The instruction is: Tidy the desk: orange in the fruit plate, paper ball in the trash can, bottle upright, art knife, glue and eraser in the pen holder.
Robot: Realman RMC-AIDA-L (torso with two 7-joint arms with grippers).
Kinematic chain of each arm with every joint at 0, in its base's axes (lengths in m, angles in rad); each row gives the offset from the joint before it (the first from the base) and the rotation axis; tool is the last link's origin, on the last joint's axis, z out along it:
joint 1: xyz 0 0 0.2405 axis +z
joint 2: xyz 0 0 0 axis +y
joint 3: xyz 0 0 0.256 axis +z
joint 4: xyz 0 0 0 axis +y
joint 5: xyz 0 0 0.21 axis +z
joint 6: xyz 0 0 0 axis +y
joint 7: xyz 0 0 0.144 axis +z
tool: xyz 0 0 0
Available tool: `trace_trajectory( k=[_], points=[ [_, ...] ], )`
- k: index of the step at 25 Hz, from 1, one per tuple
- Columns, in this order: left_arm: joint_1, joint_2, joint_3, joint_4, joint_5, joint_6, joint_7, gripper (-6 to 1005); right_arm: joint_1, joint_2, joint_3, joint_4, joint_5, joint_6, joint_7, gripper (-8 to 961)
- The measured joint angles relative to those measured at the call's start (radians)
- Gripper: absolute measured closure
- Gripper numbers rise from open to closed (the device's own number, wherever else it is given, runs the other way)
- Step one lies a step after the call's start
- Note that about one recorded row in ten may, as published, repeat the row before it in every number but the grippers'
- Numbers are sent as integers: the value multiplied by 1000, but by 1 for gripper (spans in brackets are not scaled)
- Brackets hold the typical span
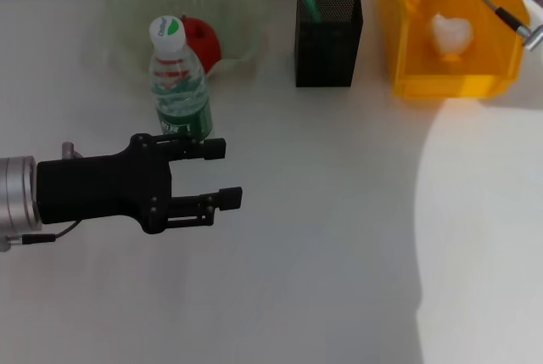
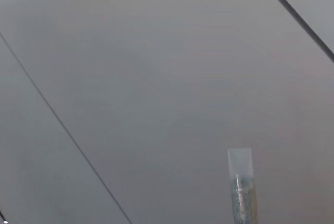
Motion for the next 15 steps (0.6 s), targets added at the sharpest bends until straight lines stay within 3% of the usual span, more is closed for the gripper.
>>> trace_trajectory(
  k=[5, 9, 15],
  points=[
    [-10, -19, -19, 10, -6, 49, -1, 274, 80, 9, -19, 96, -16, 165, -146, 833],
    [-16, -22, -18, 10, -6, 51, -4, 274, 129, 9, -146, 126, -28, 277, -164, 834],
    [-23, -22, -20, 2, -6, 37, 1, 274, 149, 2, -217, 125, -45, 314, -130, 816]
  ],
)
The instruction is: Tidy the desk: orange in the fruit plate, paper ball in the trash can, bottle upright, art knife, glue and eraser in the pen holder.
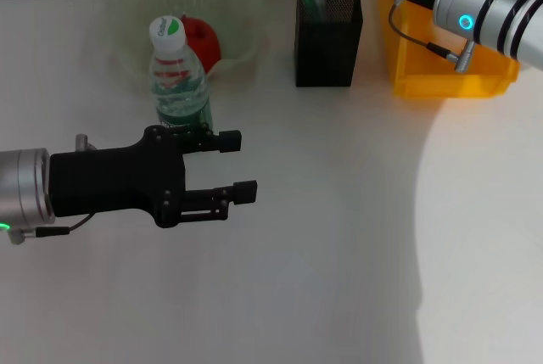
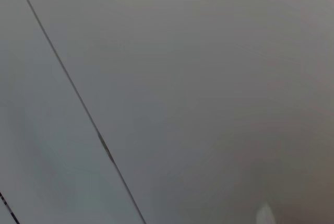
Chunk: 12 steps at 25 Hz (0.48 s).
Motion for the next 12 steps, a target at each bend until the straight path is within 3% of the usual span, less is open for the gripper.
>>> trace_trajectory(
  k=[1, 7, 10, 11, 12],
  points=[
    [-3, 0, 0, 0, -2, -3, 0, 274, -1, -1, -2, -6, -7, 3, 1, 813],
    [-8, -2, 0, -2, -19, -20, 1, 274, -23, -7, 2, -36, -14, -7, 8, 565],
    [-9, -4, -1, -4, -26, -29, 1, 274, -77, -11, 0, -98, -15, -48, 23, 420],
    [-9, -4, -1, -6, -28, -33, 1, 274, -138, -15, 4, -161, -16, -115, 37, 371],
    [-9, -4, -2, -9, -32, -35, 1, 274, -138, -15, 4, -161, -16, -115, 37, 359]
  ],
)
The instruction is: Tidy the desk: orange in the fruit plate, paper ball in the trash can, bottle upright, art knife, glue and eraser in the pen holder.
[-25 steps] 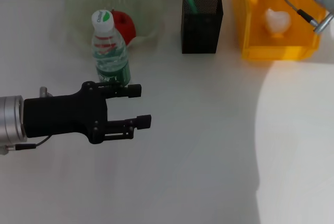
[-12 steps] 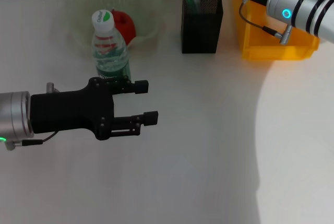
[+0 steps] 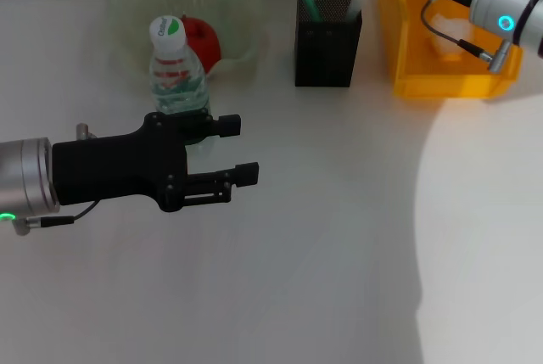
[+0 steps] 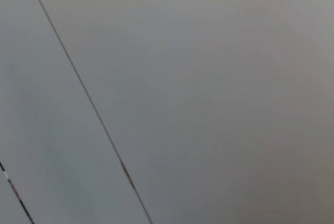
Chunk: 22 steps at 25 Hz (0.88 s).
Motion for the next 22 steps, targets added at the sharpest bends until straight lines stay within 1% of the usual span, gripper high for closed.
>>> trace_trajectory(
  k=[1, 2, 3, 5, 6, 7, 8, 9, 10, 11, 12, 13, 14, 15, 16, 17, 18, 19, 20, 21, 22],
  points=[
    [0, 0, 0, -2, -2, -1, 0, 274, -35, -4, 2, -37, -1, -47, 10, 347],
    [1, 0, 0, -5, -6, -3, -1, 274, -101, -16, 8, -104, -5, -137, 27, 335],
    [1, 0, 0, -5, -6, -3, -1, 274, -101, -16, 8, -104, -5, -137, 27, 323],
    [3, 2, 0, -4, -8, -3, -7, 274, -170, -35, 20, -162, -35, -271, 46, 298],
    [3, 2, 0, -4, -8, -3, -7, 274, -195, -42, 37, -180, -63, -334, 52, 286],
    [4, 3, 0, 3, -8, -2, -16, 274, -246, -47, 102, -207, -151, -494, 67, 274],
    [4, 3, 0, 8, -8, 1, -21, 274, -246, -47, 102, -207, -151, -494, 67, 274],
    [-1, 2, 2, 14, -8, 3, -30, 274, -266, -46, 148, -211, -194, -575, 70, 274],
    [-14, 2, 5, 15, -7, -2, -45, 274, -305, -39, 272, -204, -279, -747, 74, 273],
    [-14, 2, 5, 15, -7, -2, -45, 274, -305, -39, 272, -204, -279, -747, 74, 273],
    [-23, 3, 7, 14, -4, -10, -50, 274, -339, -28, 376, -181, -341, -862, 66, 273],
    [-23, 3, 7, 14, -4, -10, -50, 274, -339, -28, 376, -181, -341, -862, 66, 273],
    [-34, 11, 7, 8, 2, -38, -50, 274, -352, -20, 407, -171, -360, -882, 57, 272],
    [-34, 11, 7, 8, 2, -38, -50, 274, -365, -11, 436, -162, -382, -902, 44, 272],
    [-33, 18, 3, 7, 3, -75, -40, 274, -374, -3, 451, -159, -399, -897, 27, 272],
    [-25, 16, -2, 13, 3, -124, -31, 274, -383, 6, 462, -147, -431, -867, -20, 271],
    [-16, 12, -6, 19, -1, -167, -21, 274, -384, 5, 462, -136, -452, -843, -61, 271],
    [3, 3, -17, 5, -31, -209, 27, 274, -375, 4, 463, -111, -500, -784, -166, 270],
    [3, 3, -17, 5, -31, -209, 27, 274, -375, 4, 463, -111, -500, -784, -166, 270],
    [12, 2, -27, -15, -54, -223, 68, 274, -347, 2, 462, -62, -538, -702, -292, 270],
    [21, 0, -40, -41, -77, -229, 111, 274, -347, 2, 462, -62, -538, -702, -292, 269]
  ],
)
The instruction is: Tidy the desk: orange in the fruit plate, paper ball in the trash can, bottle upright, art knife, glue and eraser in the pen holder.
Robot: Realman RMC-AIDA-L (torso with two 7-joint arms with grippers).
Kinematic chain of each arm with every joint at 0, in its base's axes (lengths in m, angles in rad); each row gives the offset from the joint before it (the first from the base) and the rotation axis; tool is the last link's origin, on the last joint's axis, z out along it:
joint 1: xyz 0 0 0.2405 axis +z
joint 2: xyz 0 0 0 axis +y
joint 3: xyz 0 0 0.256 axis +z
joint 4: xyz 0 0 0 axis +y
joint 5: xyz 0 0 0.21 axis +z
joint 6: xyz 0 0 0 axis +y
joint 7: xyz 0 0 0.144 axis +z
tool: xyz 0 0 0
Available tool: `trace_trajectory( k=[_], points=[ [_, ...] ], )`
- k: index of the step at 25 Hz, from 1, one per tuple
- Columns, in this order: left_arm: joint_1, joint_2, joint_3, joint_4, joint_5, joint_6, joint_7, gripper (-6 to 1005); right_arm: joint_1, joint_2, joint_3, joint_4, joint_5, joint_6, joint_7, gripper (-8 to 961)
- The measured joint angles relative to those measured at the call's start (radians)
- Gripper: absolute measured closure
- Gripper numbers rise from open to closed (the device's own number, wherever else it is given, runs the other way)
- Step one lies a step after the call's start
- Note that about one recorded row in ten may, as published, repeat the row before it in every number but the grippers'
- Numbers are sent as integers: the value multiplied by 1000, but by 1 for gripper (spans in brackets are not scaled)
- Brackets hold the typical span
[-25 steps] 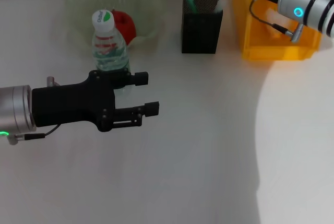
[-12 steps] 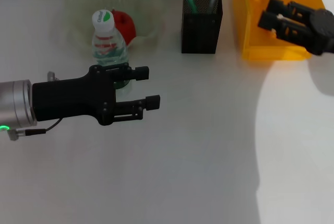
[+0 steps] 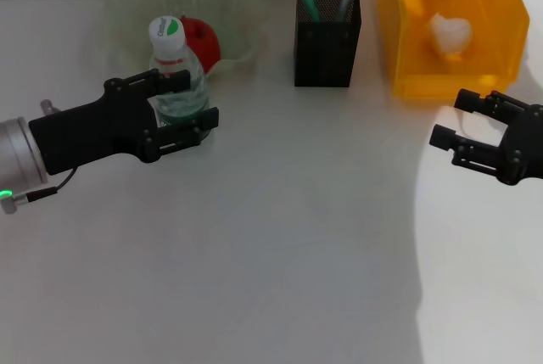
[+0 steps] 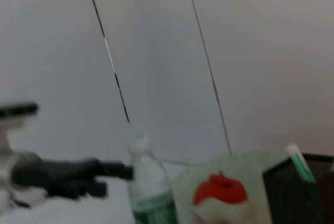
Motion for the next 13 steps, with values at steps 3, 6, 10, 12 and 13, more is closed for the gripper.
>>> trace_trajectory(
  k=[3, 6, 10, 12, 13],
  points=[
    [23, -3, -16, -36, -42, 20, 55, 274, 45, -14, -4, 85, -17, 86, -120, 224],
    [51, 2, -28, -41, -57, 85, 28, 274, 54, -16, -4, 91, -41, 89, -148, 157],
    [74, 1, -45, -35, -58, 123, 28, 274, 45, -14, -3, 84, -47, 46, -155, 127],
    [82, 11, -44, -35, -50, 177, 21, 274, 40, -10, 2, 80, -47, 5, -157, 125],
    [81, 16, -41, -35, -42, 185, 14, 274, 38, -8, 3, 79, -45, -19, -156, 125]
  ],
)
